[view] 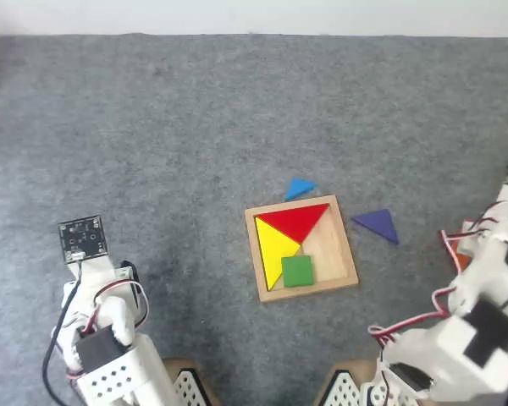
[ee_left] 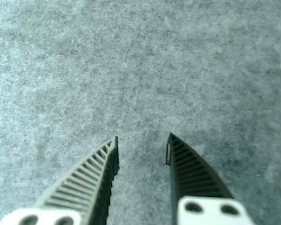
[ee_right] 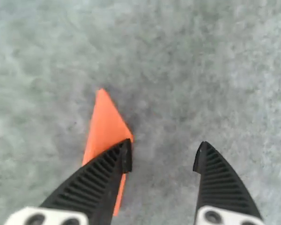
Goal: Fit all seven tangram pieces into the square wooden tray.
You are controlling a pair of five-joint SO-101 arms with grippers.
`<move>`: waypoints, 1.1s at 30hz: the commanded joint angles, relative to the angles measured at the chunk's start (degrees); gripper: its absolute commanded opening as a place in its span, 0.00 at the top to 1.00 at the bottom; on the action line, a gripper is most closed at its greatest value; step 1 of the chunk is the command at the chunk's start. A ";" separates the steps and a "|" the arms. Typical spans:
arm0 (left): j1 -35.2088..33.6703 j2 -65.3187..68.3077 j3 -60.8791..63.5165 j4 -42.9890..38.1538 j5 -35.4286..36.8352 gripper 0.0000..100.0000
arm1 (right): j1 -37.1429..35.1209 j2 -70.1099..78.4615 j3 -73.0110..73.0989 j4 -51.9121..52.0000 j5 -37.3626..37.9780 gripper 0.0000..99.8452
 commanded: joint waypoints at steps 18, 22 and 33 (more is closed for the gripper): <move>-0.18 -1.05 -0.22 0.26 0.44 0.83 | 4.35 -5.58 -6.51 9.01 -2.55 0.77; -0.18 -1.05 -0.22 0.26 0.44 0.83 | -5.58 -16.48 -6.15 18.77 -7.12 0.77; -0.26 -1.05 -0.22 0.26 0.44 0.83 | -19.74 -19.03 5.27 12.97 -12.92 0.77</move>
